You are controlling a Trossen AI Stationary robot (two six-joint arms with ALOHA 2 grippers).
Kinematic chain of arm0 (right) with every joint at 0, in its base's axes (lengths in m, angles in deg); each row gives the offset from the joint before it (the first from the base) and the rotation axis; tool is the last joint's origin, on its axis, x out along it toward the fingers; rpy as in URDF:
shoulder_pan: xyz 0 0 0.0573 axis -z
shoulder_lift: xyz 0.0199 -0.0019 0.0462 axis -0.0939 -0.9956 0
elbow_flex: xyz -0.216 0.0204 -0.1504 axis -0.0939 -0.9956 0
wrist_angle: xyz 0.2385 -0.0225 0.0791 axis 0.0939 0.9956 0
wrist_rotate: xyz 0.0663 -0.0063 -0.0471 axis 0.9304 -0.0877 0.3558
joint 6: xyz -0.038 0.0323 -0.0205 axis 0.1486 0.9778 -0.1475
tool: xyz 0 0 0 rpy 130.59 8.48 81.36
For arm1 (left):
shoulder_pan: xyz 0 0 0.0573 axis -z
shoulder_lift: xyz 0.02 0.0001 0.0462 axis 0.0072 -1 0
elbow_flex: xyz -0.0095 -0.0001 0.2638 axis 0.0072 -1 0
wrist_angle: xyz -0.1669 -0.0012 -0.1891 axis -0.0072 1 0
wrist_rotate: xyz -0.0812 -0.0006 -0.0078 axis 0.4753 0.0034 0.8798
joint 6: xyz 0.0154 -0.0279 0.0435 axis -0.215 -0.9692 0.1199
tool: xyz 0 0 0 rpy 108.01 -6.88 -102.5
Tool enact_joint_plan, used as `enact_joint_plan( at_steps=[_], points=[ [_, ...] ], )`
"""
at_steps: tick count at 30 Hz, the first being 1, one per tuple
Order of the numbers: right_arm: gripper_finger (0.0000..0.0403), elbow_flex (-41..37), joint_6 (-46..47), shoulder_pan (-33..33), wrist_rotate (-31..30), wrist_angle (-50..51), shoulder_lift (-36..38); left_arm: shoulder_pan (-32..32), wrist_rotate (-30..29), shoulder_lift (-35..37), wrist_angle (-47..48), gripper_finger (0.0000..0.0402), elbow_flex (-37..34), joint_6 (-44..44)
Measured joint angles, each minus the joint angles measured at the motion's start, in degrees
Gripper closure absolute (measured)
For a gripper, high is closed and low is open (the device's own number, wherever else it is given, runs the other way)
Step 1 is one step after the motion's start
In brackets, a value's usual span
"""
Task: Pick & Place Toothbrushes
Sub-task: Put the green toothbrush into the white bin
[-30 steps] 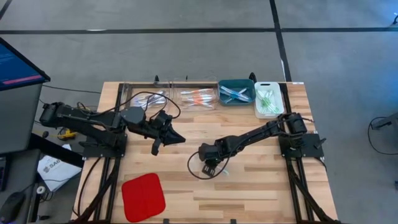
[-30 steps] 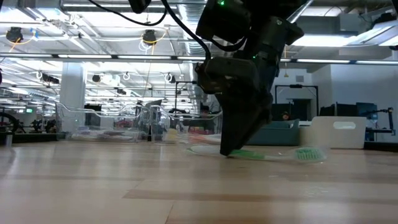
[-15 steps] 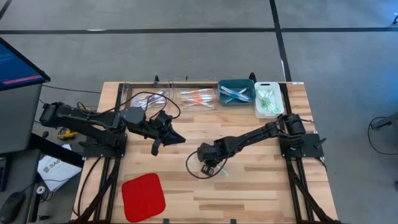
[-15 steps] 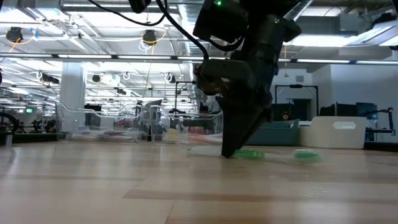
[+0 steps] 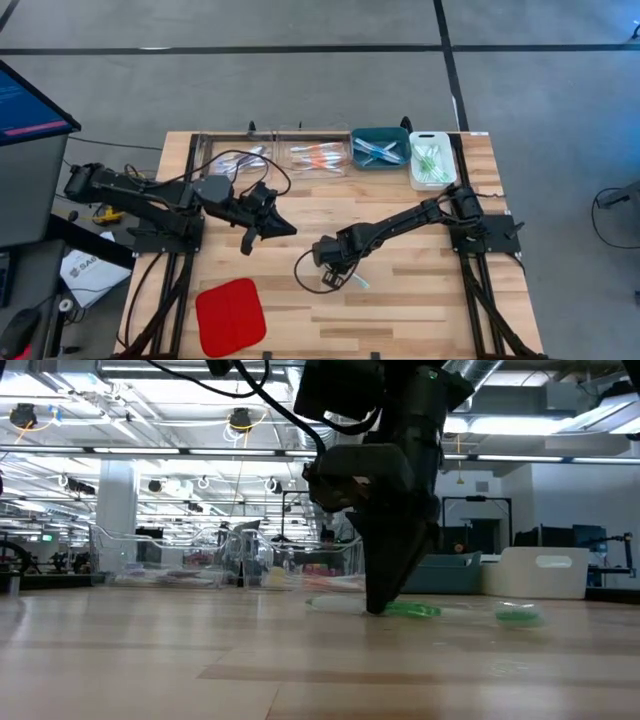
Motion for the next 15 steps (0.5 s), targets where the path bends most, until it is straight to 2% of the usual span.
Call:
enact_joint_plan(
  at_steps=[15],
  points=[
    [0.0403, 11.66, -5.83, 2.4, -3.23, 12.85, 0.13, 0.32, 0.35, -0.02, 0.02, 0.0401, 0.0, 0.82]
  ],
)
